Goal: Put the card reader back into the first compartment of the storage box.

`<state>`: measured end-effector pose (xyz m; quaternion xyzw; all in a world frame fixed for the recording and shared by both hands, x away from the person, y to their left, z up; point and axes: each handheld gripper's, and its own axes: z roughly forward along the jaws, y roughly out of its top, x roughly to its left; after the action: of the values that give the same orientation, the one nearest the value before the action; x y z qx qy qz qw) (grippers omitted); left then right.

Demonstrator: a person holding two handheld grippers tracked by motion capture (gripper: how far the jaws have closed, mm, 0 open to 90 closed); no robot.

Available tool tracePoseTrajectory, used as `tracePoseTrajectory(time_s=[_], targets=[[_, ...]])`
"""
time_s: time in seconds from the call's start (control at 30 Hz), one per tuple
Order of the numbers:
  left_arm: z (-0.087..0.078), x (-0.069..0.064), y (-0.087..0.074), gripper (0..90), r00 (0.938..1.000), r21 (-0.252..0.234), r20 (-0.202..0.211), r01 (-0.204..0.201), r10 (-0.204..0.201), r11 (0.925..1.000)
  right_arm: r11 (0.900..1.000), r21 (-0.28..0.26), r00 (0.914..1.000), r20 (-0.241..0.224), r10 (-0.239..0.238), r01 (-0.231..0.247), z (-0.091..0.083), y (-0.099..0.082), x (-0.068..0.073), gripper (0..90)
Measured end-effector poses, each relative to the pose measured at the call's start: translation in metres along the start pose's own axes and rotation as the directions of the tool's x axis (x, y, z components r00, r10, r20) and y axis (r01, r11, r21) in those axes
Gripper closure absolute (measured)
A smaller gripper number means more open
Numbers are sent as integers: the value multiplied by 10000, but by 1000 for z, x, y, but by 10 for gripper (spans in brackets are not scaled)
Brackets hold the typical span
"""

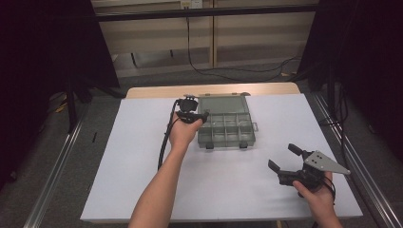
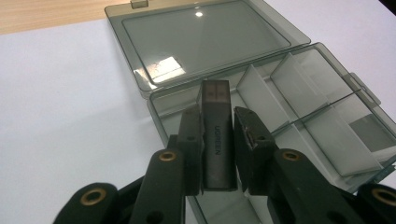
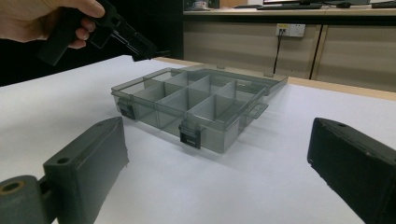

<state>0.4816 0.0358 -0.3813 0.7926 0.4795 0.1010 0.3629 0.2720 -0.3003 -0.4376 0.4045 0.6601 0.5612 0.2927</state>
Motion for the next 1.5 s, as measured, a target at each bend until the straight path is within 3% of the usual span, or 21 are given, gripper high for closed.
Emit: tracePoseTrajectory(time_s=[0.7, 1.17, 1.5], targets=[[7, 0, 2, 738, 9996, 40, -257, 105, -103, 9999, 10000, 31, 10000, -54, -84, 84, 1, 0, 1, 40], [25, -2, -1, 738, 9981, 152, -579, 212, -203, 9997, 9999, -37, 9999, -49, -100, 99, 0, 0, 0, 40], [30, -1, -3, 738, 9982, 173, -510, 338, -329, 9993, 9999, -26, 9999, -66, -119, 119, 0, 1, 0, 40]])
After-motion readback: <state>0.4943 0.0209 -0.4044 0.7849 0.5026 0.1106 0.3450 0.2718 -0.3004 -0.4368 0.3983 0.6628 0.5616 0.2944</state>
